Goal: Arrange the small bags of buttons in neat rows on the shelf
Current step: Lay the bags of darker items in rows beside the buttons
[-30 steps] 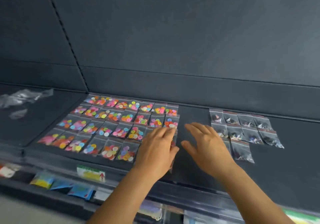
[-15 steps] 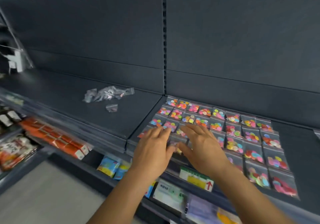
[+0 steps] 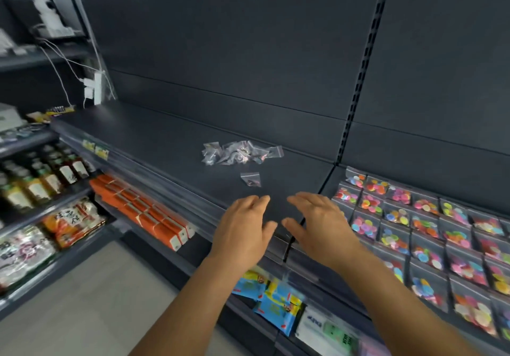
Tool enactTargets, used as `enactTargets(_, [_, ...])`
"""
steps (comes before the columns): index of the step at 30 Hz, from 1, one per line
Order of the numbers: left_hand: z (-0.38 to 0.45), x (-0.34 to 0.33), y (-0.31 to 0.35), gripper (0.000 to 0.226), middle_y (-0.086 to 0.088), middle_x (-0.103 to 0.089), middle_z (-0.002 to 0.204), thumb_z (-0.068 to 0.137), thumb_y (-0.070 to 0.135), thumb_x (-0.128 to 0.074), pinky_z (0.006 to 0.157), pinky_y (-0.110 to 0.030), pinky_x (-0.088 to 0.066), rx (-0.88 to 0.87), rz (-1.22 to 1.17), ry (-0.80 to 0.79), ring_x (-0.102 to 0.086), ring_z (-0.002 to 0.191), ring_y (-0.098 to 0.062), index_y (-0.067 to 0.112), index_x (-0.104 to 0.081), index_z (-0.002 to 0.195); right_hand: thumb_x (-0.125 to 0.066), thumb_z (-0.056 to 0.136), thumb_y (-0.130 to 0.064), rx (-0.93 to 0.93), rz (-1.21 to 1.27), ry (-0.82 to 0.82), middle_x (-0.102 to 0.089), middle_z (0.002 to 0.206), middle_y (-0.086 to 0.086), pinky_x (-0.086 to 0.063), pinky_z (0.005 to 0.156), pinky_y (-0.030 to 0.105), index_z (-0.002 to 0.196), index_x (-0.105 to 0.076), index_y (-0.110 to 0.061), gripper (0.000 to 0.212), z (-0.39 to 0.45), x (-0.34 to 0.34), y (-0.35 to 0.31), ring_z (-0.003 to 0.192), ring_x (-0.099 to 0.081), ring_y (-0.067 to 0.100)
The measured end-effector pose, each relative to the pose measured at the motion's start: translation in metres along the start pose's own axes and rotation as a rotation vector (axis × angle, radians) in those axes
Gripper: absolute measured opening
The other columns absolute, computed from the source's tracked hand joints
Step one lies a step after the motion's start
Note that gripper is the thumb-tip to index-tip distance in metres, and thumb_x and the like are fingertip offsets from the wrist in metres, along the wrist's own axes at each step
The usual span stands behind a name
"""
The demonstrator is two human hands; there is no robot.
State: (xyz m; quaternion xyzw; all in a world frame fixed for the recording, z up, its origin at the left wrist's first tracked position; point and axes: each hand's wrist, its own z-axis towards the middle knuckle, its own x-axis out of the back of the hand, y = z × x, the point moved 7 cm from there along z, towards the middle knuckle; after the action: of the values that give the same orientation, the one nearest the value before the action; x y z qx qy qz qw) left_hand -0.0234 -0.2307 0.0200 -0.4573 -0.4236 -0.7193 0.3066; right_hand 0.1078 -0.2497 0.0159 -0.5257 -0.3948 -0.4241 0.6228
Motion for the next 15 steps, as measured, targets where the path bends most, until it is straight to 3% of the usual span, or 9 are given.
enactTargets(11, [0.093, -0.029, -0.082, 0.049, -0.002, -0.045, 0.142, 0.098, 0.034, -0.044, 0.104, -0.032, -0.035, 0.128, -0.047, -0.069, -0.038, 0.130, -0.020, 0.020, -0.035, 0.145, -0.044, 0.096, -0.038, -0.006, 0.048, -0.067, -0.036, 0.149, 0.000, -0.024, 0.115, 0.033, 0.144, -0.034, -0.020, 0.052, 0.131, -0.035, 0.008, 0.139, -0.029, 0.020])
enactTargets(15, [0.122, -0.047, -0.092, 0.039, 0.001, -0.052, 0.133, 0.097, 0.031, -0.045, 0.101, -0.032, -0.040, 0.102, -0.066, -0.082, -0.045, 0.122, -0.019, 0.021, -0.049, 0.135, -0.042, 0.097, -0.033, -0.008, 0.050, -0.139, -0.030, 0.153, 0.000, -0.024, 0.115, 0.037, 0.147, -0.028, -0.020, 0.053, 0.175, -0.056, 0.020, 0.140, -0.026, 0.021])
